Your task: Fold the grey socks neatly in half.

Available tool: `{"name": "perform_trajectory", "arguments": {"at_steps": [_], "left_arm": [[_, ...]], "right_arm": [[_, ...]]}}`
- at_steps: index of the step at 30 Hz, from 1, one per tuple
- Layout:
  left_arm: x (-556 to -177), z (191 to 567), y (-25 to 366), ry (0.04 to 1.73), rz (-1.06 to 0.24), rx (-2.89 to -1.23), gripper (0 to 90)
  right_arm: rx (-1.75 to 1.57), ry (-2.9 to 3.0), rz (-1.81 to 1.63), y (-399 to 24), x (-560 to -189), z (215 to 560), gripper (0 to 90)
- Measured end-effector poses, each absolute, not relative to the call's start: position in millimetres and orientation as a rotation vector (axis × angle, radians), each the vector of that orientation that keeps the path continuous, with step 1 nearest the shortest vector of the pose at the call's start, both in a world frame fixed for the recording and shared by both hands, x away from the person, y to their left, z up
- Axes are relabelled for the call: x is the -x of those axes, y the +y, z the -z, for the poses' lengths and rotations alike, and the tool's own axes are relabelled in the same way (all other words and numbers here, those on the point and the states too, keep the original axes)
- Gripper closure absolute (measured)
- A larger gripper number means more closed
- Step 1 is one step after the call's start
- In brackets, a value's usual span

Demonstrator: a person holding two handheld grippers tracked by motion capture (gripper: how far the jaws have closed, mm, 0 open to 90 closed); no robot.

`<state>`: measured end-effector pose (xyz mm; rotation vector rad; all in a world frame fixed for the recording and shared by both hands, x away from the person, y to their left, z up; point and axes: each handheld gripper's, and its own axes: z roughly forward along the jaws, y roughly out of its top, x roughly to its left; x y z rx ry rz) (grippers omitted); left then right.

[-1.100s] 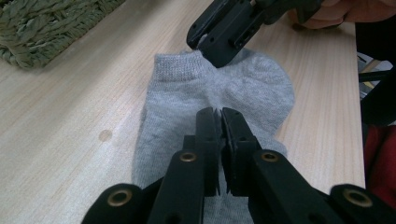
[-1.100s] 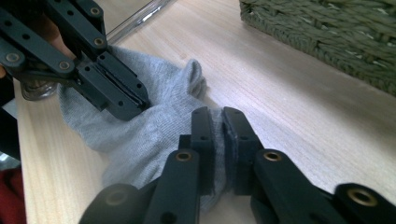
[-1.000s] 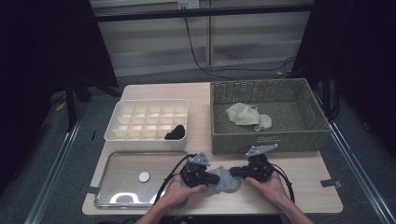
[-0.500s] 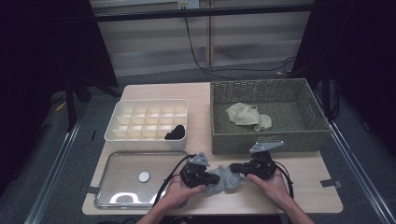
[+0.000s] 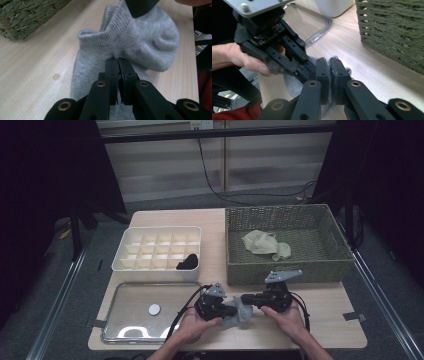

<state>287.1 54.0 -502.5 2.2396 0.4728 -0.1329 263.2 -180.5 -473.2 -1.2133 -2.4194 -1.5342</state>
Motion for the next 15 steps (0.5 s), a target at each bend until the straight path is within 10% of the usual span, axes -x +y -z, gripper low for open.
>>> {"name": "perform_trajectory", "arguments": {"at_steps": [15], "left_arm": [[-284.5, 497.0, 53.7, 0.465, 0.113, -2.256, 83.3]], "right_arm": [[1.204, -2.414, 1.540, -185.8, -262.7, 471.6, 86.1]]}}
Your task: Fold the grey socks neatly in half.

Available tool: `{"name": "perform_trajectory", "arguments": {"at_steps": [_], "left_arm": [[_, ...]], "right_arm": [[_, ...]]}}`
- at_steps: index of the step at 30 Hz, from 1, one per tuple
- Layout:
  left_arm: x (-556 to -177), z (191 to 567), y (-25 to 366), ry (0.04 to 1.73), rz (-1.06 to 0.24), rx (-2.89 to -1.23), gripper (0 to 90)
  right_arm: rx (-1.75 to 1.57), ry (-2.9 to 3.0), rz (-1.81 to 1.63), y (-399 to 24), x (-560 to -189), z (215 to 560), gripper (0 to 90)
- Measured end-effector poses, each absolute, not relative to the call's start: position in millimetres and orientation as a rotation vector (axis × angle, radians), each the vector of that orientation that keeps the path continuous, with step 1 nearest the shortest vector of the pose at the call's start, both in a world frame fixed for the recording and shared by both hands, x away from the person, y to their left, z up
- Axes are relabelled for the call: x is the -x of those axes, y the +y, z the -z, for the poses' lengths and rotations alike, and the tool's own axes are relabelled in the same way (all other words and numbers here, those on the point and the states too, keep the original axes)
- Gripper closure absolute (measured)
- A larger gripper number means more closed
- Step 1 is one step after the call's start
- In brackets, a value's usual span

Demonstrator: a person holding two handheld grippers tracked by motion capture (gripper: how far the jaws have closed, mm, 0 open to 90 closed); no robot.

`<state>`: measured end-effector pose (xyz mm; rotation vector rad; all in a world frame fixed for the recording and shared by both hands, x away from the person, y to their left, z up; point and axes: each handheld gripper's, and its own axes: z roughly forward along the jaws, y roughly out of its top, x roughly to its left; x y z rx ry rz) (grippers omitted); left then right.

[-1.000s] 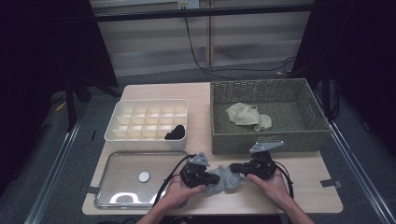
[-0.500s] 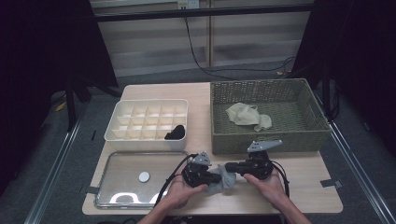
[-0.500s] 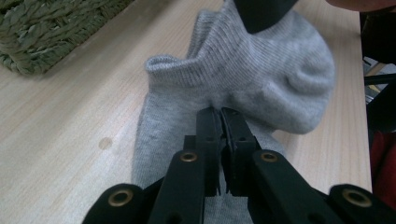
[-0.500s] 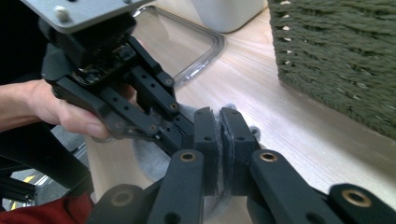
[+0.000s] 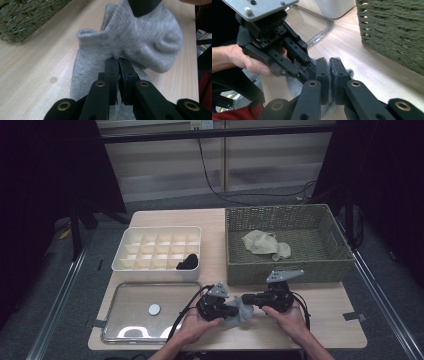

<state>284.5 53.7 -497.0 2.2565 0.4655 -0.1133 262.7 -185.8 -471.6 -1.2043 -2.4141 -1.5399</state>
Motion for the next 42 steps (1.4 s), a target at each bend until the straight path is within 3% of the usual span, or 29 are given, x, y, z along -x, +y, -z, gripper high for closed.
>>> {"name": "perform_trajectory", "arguments": {"at_steps": [15, 19, 30, 37, 42], "left_arm": [[-276, 476, 98, 0.486, 0.083, -2.204, 78.8], [-272, 482, 103, 0.465, 0.088, -2.221, 81.5], [-279, 485, 107, 0.509, 0.077, -2.204, 77.7], [-290, 489, 115, 0.557, 0.049, -2.196, 67.5], [-290, 493, 109, 0.532, 0.081, -2.201, 67.1]], "right_arm": [[1.299, -2.429, 1.561, -220, -263, 464, 86.1], [1.311, -2.428, 1.558, -220, -263, 467, 86.0], [1.292, -2.442, 1.540, -212, -264, 472, 85.9], [1.295, -2.452, 1.523, -212, -266, 473, 85.8], [1.292, -2.447, 1.527, -210, -268, 472, 85.8]]}}
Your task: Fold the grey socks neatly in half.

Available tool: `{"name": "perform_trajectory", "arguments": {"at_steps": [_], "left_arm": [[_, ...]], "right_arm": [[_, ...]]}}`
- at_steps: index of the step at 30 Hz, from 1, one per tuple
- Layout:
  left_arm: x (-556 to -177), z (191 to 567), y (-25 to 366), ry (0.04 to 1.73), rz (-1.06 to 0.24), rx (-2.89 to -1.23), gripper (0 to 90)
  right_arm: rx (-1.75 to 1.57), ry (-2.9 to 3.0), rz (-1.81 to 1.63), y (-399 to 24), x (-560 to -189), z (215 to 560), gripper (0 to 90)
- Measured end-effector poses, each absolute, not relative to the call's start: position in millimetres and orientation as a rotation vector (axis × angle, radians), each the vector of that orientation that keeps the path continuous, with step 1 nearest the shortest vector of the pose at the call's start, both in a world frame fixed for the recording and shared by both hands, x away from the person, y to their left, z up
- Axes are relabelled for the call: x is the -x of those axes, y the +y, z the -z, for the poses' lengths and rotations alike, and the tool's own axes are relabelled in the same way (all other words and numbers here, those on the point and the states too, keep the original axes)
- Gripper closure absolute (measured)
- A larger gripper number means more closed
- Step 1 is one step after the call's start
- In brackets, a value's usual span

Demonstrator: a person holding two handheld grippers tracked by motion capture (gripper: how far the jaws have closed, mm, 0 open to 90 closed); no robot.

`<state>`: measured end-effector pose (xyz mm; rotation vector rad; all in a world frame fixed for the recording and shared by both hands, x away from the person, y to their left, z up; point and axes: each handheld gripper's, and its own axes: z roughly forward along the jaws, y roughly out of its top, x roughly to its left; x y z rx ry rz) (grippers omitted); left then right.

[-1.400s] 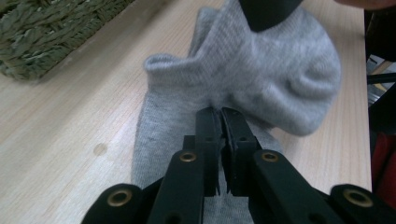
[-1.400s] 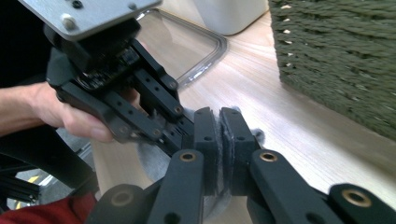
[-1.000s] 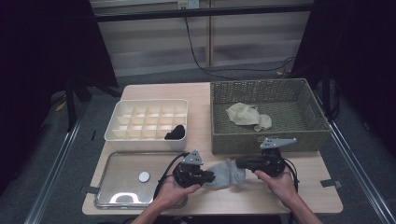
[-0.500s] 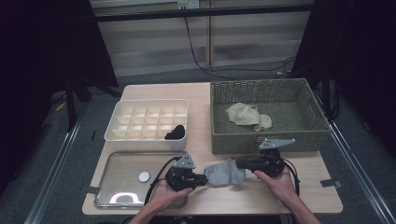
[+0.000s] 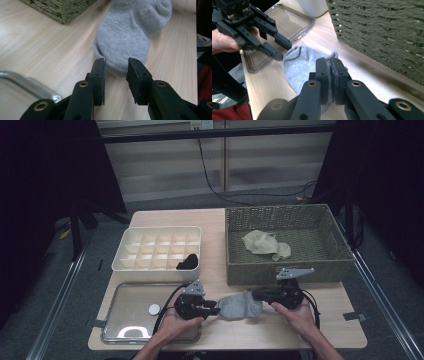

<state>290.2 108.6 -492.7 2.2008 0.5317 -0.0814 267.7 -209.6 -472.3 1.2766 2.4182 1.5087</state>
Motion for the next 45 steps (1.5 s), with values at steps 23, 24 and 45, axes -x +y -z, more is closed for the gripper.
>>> {"name": "perform_trajectory", "arguments": {"at_steps": [23, 24, 45], "left_arm": [[-290, 492, 102, 0.528, 0.093, -2.194, 67.0], [-290, 492, 101, 0.529, 0.093, -2.194, 67.1], [-288, 494, 96, 0.504, 0.103, -2.203, 66.9]], "right_arm": [[-1.224, 2.517, -1.534, -159, -284, 480, 84.9], [-1.221, 2.522, -1.534, -157, -284, 481, 84.7], [-1.136, 2.567, -1.532, -144, -280, 477, 69.7]]}}
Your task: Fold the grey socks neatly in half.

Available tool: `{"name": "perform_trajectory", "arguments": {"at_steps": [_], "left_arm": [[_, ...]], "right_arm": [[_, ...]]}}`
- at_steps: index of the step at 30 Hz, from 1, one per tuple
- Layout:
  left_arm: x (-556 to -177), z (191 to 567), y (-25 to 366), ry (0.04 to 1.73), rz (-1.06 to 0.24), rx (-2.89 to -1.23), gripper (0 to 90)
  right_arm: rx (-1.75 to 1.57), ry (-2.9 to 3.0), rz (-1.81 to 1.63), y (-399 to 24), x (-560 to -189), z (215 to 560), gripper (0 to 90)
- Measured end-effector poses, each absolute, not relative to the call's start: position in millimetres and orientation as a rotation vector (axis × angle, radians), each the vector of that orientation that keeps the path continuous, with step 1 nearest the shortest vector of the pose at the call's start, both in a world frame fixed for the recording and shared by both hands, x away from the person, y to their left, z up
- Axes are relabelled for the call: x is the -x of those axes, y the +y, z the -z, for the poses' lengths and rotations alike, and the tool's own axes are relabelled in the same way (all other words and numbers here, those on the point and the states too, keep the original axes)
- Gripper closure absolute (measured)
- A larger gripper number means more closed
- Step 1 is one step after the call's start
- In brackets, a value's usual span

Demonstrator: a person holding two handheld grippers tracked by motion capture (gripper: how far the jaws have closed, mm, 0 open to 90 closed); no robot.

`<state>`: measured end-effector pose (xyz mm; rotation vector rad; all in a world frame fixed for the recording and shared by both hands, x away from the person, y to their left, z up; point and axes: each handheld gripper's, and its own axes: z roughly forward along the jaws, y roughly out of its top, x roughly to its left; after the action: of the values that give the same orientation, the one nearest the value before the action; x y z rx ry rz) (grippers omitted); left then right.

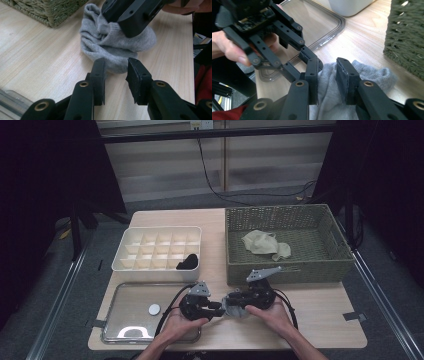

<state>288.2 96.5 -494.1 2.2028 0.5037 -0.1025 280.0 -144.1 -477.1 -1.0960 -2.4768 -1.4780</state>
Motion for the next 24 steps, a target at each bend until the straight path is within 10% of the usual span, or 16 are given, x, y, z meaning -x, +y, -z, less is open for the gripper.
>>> {"name": "perform_trajectory", "arguments": {"at_steps": [24], "left_arm": [[-288, 495, 94, 0.493, 0.132, -2.216, 69.4]], "right_arm": [[1.079, -2.505, 1.332, -142, -271, 498, 79.5]]}}
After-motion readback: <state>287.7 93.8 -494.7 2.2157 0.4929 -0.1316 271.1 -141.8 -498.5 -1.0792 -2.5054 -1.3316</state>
